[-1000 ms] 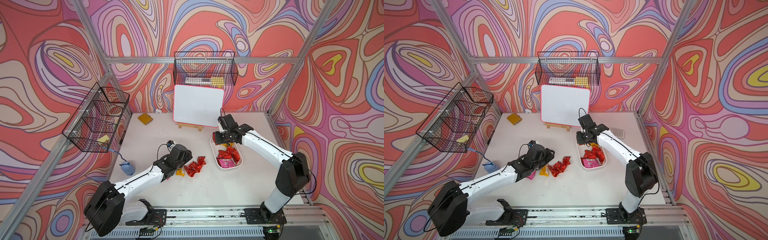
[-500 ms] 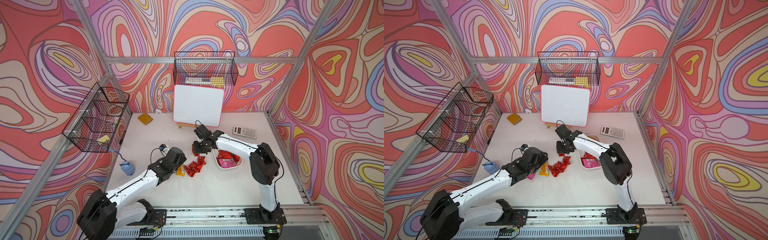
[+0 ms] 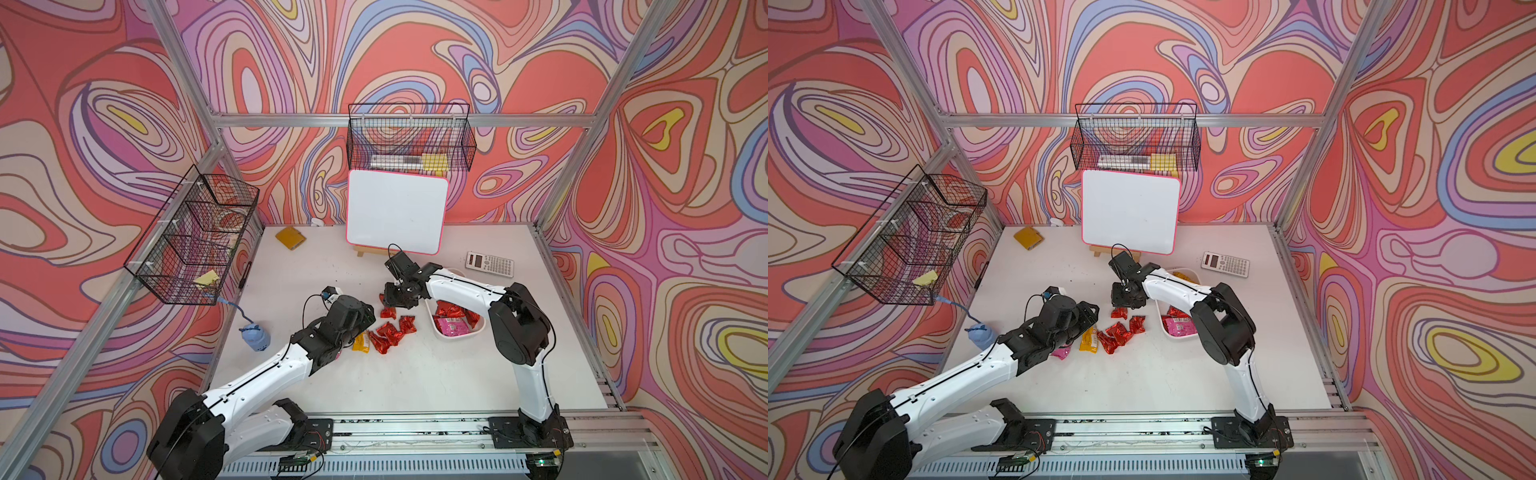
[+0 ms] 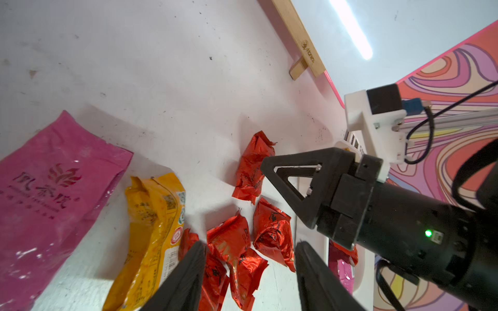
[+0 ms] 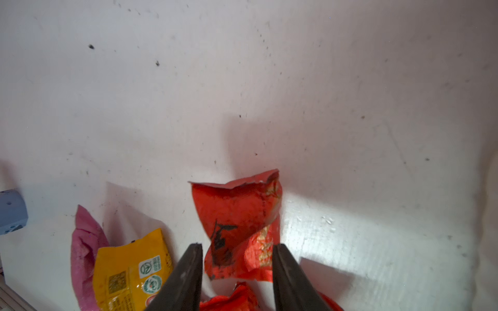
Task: Take the tea bags out of the storage box
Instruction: Place the tea bag at the center of the board, then pick up the tea bag from the storage box.
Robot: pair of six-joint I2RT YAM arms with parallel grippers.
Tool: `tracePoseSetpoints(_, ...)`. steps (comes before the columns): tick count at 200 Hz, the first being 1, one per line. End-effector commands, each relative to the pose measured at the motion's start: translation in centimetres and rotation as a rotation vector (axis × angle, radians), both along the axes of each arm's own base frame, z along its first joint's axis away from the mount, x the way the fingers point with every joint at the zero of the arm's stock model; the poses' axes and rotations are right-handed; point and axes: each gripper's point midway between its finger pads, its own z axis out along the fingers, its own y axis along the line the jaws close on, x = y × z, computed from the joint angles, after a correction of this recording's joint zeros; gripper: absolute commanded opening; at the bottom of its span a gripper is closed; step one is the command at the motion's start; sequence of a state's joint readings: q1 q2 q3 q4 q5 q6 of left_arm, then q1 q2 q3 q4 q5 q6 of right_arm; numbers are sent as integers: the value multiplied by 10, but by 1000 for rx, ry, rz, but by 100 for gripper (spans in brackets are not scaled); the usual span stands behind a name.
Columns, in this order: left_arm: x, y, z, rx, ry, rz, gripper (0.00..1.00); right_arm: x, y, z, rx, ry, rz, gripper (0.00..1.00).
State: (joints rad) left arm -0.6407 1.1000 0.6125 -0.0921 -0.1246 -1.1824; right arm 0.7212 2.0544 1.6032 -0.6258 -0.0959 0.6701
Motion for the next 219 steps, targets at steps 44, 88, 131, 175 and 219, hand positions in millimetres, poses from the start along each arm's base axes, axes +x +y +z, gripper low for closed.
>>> tracePoseSetpoints(44,17,-64,17,-69,-47,-204,60,-4,-90,82,-28,-210,-111,44)
tracePoseSetpoints(88,20,-121,21,-71,-39,-336,64,-13,-171,86,-112,-201,-243,44)
tracePoseSetpoints(131,18,-157,29,-9,-34,-465,63,-33,-228,87,-173,-170,-361,45)
tracePoseSetpoints(175,9,-185,26,84,19,-601,62,-52,-258,68,-188,-102,-463,46)
tracePoseSetpoints(219,3,-212,14,179,95,-711,64,-49,-273,36,-126,1,-494,46)
